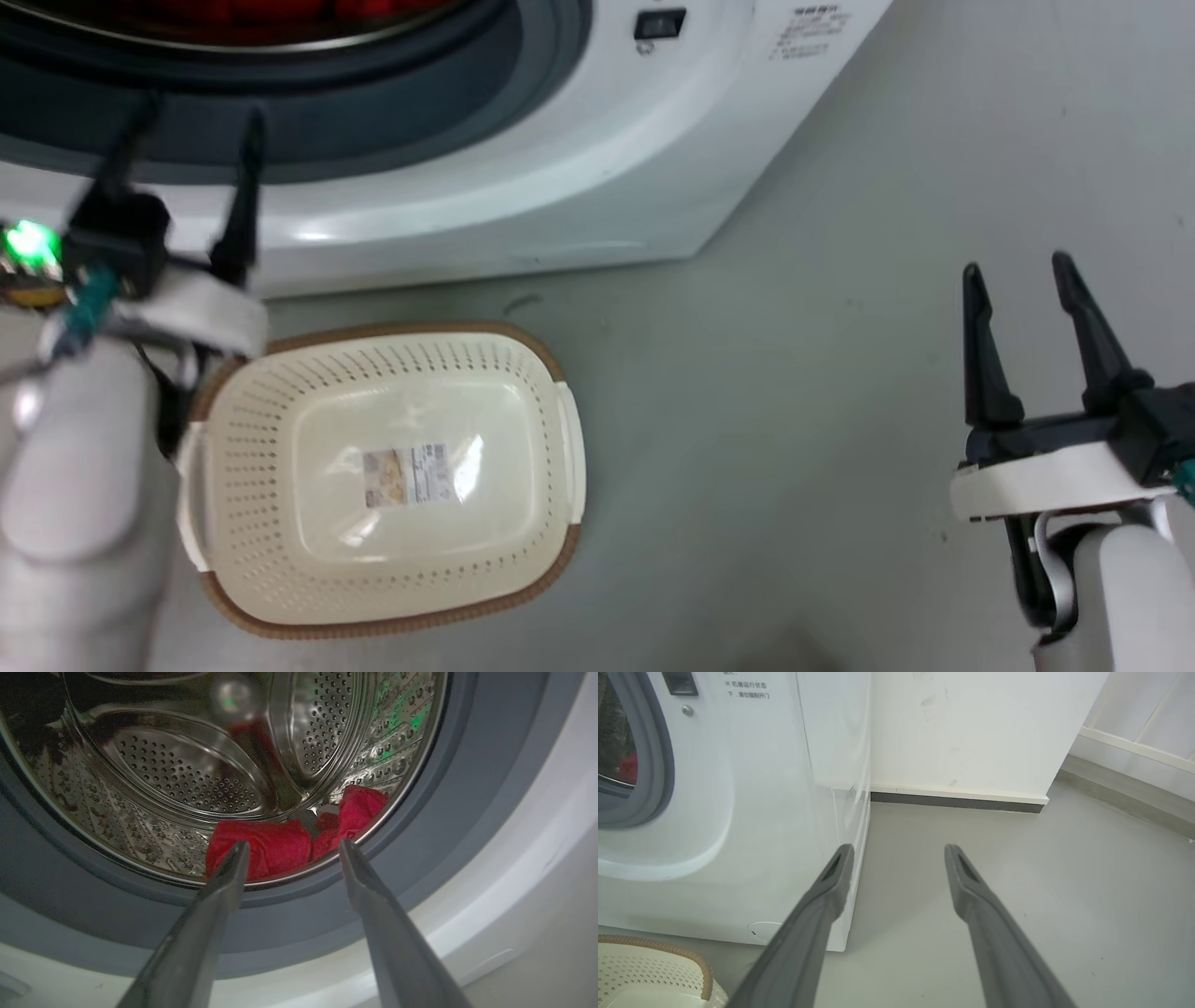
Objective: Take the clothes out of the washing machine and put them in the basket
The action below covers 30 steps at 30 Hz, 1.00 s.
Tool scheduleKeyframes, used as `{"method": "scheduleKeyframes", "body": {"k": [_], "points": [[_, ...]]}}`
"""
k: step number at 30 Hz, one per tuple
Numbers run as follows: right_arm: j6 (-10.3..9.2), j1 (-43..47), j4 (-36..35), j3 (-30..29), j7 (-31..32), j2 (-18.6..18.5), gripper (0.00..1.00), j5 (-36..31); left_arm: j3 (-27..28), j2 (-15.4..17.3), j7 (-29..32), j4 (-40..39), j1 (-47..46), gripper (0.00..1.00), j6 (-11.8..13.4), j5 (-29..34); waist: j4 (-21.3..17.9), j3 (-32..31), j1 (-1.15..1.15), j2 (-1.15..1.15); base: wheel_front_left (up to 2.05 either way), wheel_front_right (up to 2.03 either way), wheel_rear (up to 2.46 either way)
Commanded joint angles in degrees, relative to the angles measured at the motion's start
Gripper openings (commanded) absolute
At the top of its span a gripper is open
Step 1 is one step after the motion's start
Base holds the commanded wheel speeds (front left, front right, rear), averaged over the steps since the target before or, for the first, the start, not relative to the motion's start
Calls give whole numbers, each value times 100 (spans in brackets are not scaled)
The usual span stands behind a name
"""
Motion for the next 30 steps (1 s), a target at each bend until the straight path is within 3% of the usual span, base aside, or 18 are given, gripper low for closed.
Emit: {"method": "scheduleKeyframes", "body": {"k": [1,7,15,23,30], "points": [[-4,-137,-48,1,-13,10,100,36,-60,172,7,255,-354,100,-30,1,-322,587,-1,0,0,0,0],[-4,-336,-104,181,-12,14,100,99,-686,744,826,1352,-2409,100,-78,-255,-487,1117,-1,0,0,0,0],[-5,-548,-254,641,-12,7,100,307,-2188,1263,2551,2173,-4736,100,-82,-961,-677,1683,-1,0,0,0,0],[-5,-554,-312,1047,-12,10,100,559,-3664,1970,4594,2586,-6208,100,-76,-2215,-1051,2052,-1,0,0,0,0],[-5,-536,-409,1384,-12,10,100,466,-4471,2661,5836,2467,-6889,100,-78,-3072,-1399,2329,-1,0,0,0,0]]}}
